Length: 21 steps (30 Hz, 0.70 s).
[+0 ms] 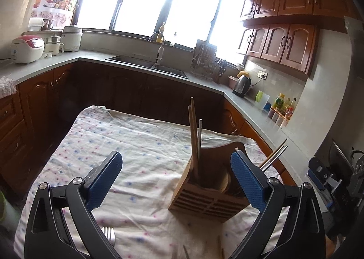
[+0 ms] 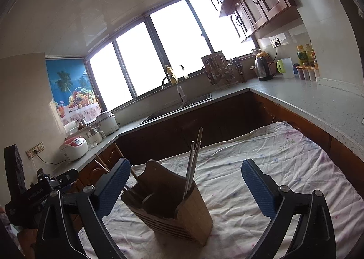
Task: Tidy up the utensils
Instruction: 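Open both grippers to release the chopsticks inside the holder, then move both grippers back down toward the fork and the spoon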
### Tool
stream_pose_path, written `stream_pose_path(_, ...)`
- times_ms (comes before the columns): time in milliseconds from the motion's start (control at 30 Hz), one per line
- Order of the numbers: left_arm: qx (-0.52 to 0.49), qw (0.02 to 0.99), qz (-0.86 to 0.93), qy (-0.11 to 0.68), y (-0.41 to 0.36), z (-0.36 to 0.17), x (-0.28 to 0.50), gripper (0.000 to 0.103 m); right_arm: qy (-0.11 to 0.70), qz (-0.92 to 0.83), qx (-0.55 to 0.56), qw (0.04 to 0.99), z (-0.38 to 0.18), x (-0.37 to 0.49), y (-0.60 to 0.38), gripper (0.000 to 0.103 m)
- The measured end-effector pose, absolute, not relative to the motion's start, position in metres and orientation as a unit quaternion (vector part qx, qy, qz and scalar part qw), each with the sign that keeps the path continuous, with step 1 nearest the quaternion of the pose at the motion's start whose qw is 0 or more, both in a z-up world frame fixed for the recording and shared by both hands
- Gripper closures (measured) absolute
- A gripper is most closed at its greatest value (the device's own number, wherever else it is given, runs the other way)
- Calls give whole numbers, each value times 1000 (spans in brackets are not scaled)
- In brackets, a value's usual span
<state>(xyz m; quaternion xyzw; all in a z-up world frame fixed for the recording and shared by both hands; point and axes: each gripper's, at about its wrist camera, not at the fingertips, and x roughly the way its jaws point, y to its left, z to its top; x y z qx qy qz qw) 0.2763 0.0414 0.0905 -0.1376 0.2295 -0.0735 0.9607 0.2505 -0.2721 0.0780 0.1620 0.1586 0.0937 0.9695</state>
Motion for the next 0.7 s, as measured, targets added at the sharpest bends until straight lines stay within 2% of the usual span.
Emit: stream_pose_path(700, -153, 944, -66, 285, 63, 49, 175, 5, 195, 90, 142, 966, 62, 145, -271, 3)
